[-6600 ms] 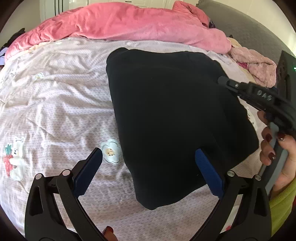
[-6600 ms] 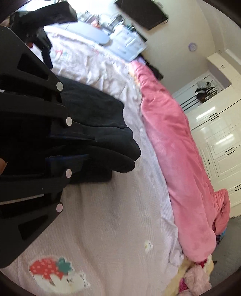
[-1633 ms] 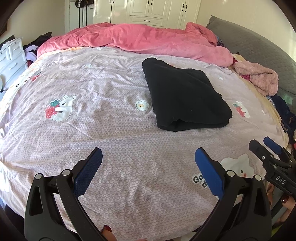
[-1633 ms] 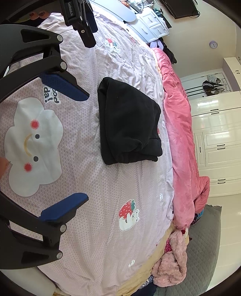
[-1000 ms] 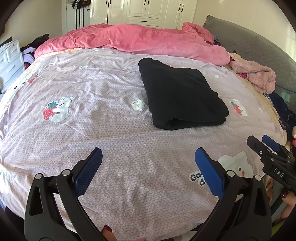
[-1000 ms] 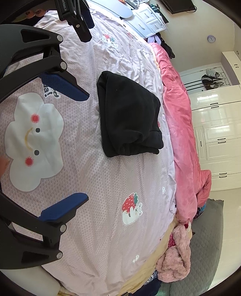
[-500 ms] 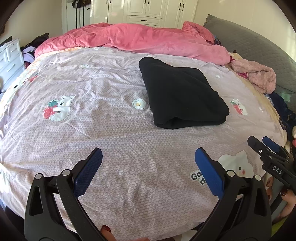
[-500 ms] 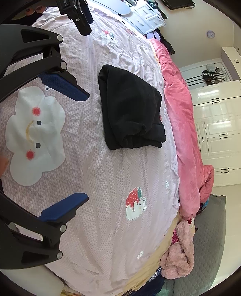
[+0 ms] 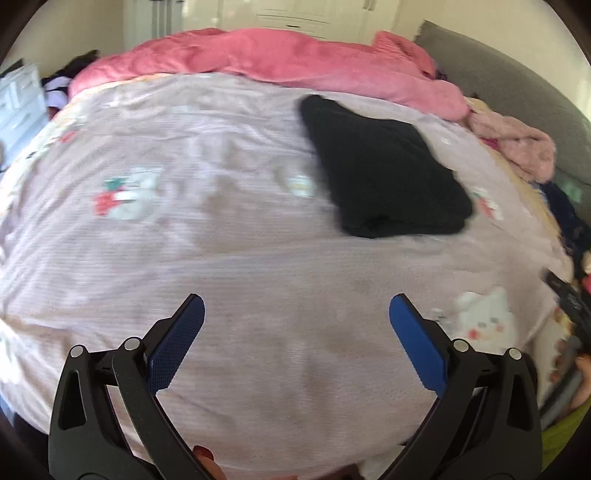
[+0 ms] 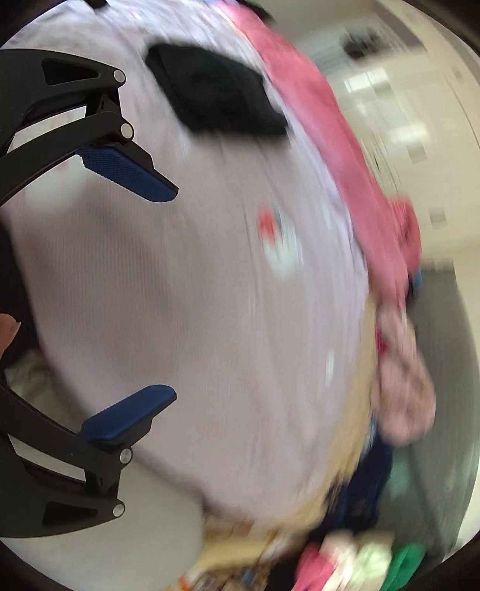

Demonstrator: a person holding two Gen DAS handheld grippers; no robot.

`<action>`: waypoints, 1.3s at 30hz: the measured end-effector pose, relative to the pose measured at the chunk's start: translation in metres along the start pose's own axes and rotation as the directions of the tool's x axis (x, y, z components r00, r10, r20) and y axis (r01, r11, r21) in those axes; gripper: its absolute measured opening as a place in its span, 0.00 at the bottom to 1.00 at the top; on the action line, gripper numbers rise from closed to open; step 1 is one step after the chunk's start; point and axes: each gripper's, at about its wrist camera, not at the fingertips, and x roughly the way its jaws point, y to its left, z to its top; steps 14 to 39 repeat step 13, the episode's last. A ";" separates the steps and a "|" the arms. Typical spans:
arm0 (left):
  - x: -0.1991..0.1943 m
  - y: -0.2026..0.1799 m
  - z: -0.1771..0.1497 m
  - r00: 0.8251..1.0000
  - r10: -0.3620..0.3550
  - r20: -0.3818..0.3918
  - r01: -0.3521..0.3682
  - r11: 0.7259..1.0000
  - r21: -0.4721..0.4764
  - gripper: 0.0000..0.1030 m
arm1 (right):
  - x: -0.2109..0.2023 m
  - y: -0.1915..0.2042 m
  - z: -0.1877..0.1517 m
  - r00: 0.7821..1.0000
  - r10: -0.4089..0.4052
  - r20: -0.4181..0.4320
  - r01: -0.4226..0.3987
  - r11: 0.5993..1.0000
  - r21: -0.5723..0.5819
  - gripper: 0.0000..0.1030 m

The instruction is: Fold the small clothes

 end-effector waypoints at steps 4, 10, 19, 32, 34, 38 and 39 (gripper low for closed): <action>-0.006 0.068 0.008 0.996 0.086 0.032 -0.082 0.991 -0.104 0.91 | -0.004 -0.102 -0.007 0.964 -0.266 -0.002 0.264 0.955 0.135 0.96; -0.007 0.232 0.027 0.921 0.388 -0.034 -0.379 0.872 -0.310 0.91 | 0.002 -0.236 -0.027 0.833 -0.534 -0.141 0.552 0.794 0.256 0.96; -0.006 0.302 0.036 0.879 0.469 -0.091 -0.462 0.786 -0.411 0.91 | 0.009 -0.277 -0.038 0.810 -0.548 -0.208 0.586 0.738 0.335 0.96; -0.006 0.302 0.036 0.879 0.469 -0.091 -0.462 0.786 -0.411 0.91 | 0.009 -0.277 -0.038 0.810 -0.548 -0.208 0.586 0.738 0.335 0.96; -0.006 0.302 0.036 0.879 0.469 -0.091 -0.462 0.786 -0.411 0.91 | 0.009 -0.277 -0.038 0.810 -0.548 -0.208 0.586 0.738 0.335 0.96; -0.006 0.302 0.036 0.879 0.469 -0.091 -0.462 0.786 -0.411 0.91 | 0.009 -0.277 -0.038 0.810 -0.548 -0.208 0.586 0.738 0.335 0.96; -0.006 0.302 0.036 0.879 0.469 -0.091 -0.462 0.786 -0.411 0.91 | 0.009 -0.277 -0.038 0.810 -0.548 -0.208 0.586 0.738 0.335 0.96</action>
